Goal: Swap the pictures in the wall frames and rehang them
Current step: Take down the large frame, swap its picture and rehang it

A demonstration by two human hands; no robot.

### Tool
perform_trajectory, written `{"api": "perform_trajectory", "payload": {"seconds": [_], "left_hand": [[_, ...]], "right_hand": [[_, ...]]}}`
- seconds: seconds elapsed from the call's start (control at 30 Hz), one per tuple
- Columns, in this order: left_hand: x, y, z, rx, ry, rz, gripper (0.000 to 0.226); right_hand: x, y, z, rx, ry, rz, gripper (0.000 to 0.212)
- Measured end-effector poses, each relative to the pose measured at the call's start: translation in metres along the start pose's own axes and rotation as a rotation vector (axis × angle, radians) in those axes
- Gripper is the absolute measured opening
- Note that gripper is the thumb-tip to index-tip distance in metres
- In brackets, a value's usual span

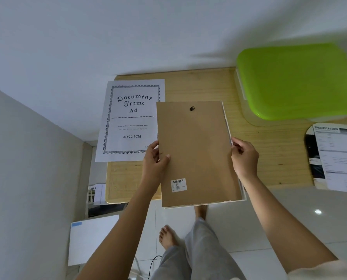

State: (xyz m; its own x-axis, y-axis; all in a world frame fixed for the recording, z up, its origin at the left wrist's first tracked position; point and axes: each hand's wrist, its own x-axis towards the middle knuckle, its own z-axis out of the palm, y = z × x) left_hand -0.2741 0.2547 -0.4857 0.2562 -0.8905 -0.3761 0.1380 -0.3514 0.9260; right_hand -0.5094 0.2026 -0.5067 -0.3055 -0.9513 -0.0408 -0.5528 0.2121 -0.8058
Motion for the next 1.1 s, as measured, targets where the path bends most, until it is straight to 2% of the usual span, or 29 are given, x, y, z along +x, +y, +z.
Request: {"api": "perform_trajectory", "payload": {"seconds": [0.2, 0.4, 0.83, 0.97, 1.1], "left_hand": [[0.003, 0.002, -0.008, 0.052, 0.020, 0.008, 0.058], [0.004, 0.001, -0.029, 0.030, 0.030, 0.008, 0.057], [-0.014, 0.026, -0.086, -0.201, 0.030, 0.010, 0.052], [-0.025, 0.037, -0.071, -0.235, -0.043, 0.014, 0.053], [-0.039, 0.039, -0.022, -0.261, -0.172, -0.015, 0.053]], "right_hand": [[-0.001, -0.003, 0.003, 0.024, -0.007, 0.003, 0.033], [-0.003, -0.004, 0.005, 0.013, 0.004, -0.008, 0.031], [-0.004, -0.017, -0.005, -0.039, -0.027, 0.008, 0.030], [-0.024, -0.041, -0.027, 0.110, -0.019, 0.032, 0.027], [-0.050, -0.057, -0.060, 0.350, -0.096, 0.179, 0.035]]}}
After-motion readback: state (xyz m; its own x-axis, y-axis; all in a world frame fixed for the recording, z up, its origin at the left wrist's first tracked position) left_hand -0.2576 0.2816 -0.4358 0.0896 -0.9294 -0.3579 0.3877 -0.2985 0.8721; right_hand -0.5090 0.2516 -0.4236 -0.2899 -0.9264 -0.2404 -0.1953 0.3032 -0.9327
